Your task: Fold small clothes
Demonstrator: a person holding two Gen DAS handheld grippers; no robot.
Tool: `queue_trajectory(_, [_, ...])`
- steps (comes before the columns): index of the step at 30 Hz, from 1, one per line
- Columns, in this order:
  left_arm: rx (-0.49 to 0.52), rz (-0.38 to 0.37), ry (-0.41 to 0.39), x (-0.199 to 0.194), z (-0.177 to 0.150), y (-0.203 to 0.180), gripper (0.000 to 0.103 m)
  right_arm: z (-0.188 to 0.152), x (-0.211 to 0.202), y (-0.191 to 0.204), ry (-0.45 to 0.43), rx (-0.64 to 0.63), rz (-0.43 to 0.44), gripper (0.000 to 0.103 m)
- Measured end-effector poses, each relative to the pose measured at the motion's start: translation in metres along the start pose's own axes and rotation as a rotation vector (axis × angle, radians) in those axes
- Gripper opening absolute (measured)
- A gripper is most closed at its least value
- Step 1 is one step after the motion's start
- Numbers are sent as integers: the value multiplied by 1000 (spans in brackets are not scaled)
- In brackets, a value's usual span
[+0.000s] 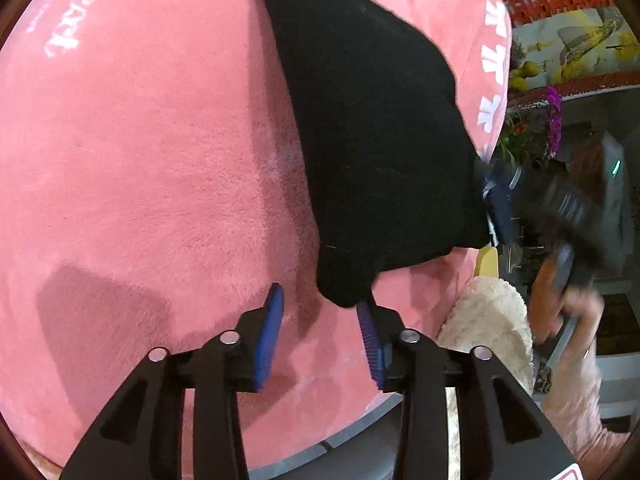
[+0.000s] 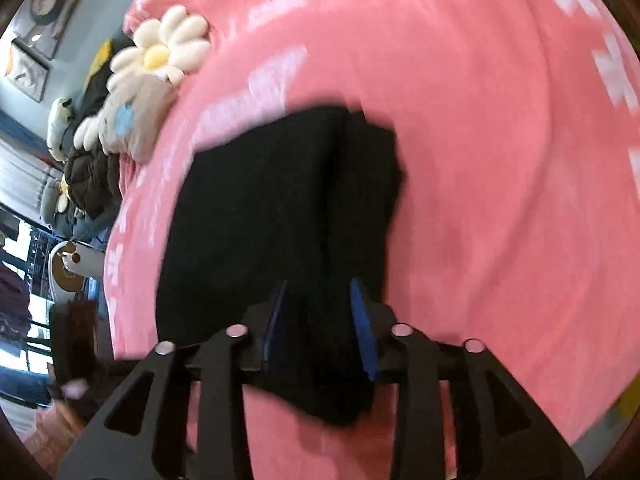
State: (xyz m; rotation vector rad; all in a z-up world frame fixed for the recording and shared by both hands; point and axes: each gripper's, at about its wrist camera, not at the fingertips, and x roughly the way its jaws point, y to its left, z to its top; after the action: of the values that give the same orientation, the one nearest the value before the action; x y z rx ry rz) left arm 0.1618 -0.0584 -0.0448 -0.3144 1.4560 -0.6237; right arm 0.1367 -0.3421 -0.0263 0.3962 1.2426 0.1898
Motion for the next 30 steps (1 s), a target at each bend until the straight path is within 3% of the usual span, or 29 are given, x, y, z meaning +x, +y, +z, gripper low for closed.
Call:
queue_trajectory(2, [-16,-21,-10,-2,-2,-3,35,-19,22,-4,88,-30,-97,33])
queue_trajectory(4, [-52,-64,-36,-11,0,-5,36,-18,11,-8,51,25,-85,34])
queue_trajectory(7, [-91,-105,-110,-26,11,-9,59,-5,-10,-2,-20,49,-68,42])
queue_trajectory(8, [-107,-106,-133,-29,15,-9,67,1,-14,0,-35,59,-31,57])
queue_trajectory(9, [-127,-110,-154,-29,22,-7,68,5,-15,1,-49,67,-14,68])
queue_trajectory(13, [-276,-168,-155,-6,54,8,68,24,3,1,-58,97,16,73])
queue_trajectory(16, [-334,-159,-143,14,64,18,68,32,27,-2,-35,135,46,75])
queue_trajectory(17, [-341,-167,-149,17,65,20,65,34,34,-3,-25,144,83,58])
queue_trajectory(18, [-354,-176,-161,18,64,21,49,36,34,-1,-25,153,102,41])
queue_trajectory(20, [-346,-197,-167,10,64,17,37,41,29,8,-36,135,79,20])
queue_trajectory(21, [-330,-203,-175,4,64,14,30,45,16,19,-64,101,72,19])
queue_trajectory(23, [-254,-192,-211,-16,66,2,27,53,-7,43,-107,43,67,18])
queue_trajectory(30, [-109,-214,-391,-141,74,-19,27,70,-81,133,-284,-138,120,18])
